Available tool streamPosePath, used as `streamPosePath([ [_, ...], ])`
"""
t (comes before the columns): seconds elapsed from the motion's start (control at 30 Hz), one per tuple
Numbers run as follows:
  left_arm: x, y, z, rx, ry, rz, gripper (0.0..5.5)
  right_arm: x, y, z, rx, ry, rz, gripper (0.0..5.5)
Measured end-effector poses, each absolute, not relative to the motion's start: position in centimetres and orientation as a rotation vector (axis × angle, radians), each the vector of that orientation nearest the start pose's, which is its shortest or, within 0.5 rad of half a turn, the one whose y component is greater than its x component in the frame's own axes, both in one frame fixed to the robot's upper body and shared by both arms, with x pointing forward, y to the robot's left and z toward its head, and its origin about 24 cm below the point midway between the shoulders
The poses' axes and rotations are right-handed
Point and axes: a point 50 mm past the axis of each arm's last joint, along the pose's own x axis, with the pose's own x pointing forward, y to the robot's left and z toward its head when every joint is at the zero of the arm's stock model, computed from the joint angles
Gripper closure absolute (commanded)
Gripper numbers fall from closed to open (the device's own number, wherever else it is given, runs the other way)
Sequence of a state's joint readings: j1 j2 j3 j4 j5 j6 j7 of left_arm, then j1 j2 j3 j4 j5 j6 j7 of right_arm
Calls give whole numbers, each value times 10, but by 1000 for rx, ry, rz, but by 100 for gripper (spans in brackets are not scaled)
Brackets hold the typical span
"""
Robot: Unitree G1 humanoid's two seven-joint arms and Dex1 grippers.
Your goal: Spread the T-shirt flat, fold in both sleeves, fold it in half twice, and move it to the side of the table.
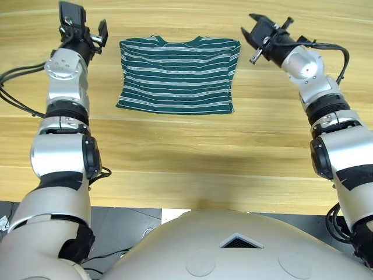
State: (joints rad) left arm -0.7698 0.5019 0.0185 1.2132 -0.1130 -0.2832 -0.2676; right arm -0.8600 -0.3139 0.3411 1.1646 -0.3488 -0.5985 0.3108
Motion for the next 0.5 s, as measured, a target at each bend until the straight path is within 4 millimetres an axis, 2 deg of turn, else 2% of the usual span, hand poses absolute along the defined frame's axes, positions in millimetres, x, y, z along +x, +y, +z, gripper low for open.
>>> streamPosePath([
  [0.03, 358, 278, 71, 278, 155, -22, 134, 368, -123, 72, -913, -102, 771, 402],
  [0.13, 354, 281, 74, 260, 93, -16, 134, 362, -103, 56, -1036, -58, 885, 402],
  [0.2, 353, 280, 83, 242, 13, -26, 134, 364, -94, 51, -1144, -28, 884, 402],
  [0.27, 352, 274, 93, 210, -79, -51, 134, 370, -94, 50, -1259, 14, 827, 402],
  [0.37, 348, 257, 103, 182, -180, -112, 134, 370, -110, 36, -1403, 129, 779, 402],
  [0.5, 338, 247, 120, 177, -258, -145, 134, 372, -146, 35, -1477, 237, 721, 402],
])
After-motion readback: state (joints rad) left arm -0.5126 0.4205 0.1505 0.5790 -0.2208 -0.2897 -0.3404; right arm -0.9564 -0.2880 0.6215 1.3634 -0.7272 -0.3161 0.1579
